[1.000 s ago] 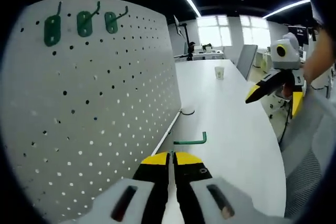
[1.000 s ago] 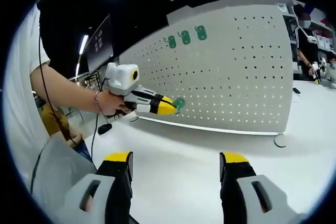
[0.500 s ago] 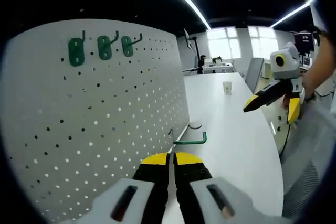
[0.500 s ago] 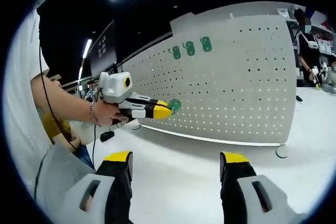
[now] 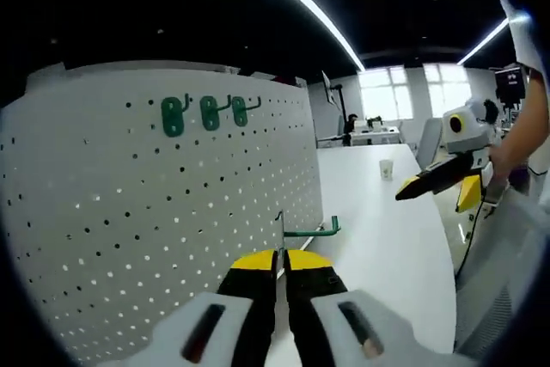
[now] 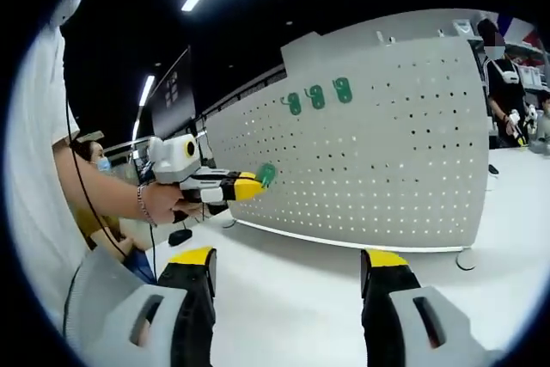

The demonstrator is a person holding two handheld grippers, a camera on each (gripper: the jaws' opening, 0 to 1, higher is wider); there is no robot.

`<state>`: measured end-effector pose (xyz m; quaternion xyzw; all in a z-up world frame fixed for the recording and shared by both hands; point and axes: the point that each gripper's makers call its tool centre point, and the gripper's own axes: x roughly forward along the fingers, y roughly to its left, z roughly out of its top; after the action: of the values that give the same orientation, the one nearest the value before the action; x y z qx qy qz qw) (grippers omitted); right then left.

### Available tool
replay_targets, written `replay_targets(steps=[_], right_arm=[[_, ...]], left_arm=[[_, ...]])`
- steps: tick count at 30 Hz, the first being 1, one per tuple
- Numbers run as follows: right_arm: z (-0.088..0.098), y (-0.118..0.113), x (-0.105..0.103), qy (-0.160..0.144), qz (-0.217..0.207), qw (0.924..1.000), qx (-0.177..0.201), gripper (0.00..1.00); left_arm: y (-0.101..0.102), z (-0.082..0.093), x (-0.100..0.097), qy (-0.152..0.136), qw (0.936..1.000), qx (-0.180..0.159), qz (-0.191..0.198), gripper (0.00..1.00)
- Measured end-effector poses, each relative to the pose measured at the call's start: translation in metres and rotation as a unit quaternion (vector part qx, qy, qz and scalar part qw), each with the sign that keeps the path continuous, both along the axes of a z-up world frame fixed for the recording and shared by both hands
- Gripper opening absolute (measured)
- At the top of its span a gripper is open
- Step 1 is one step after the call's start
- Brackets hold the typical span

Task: Insert the hook assembly into the mounting plate slot until the hook locks in place.

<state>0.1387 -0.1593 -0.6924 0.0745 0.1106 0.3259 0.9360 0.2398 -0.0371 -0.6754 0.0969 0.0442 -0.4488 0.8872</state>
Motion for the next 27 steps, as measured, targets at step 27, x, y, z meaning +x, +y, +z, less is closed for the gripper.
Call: replay_targets(steps=[27], right_arm=[[0.033,0.018,0.002,-0.044,0.02,0.9983,0.033,0.64]], left_arm=[[0.039,0.035,-0.023,-0.03,0.993,-0.081,0.08,0.03]])
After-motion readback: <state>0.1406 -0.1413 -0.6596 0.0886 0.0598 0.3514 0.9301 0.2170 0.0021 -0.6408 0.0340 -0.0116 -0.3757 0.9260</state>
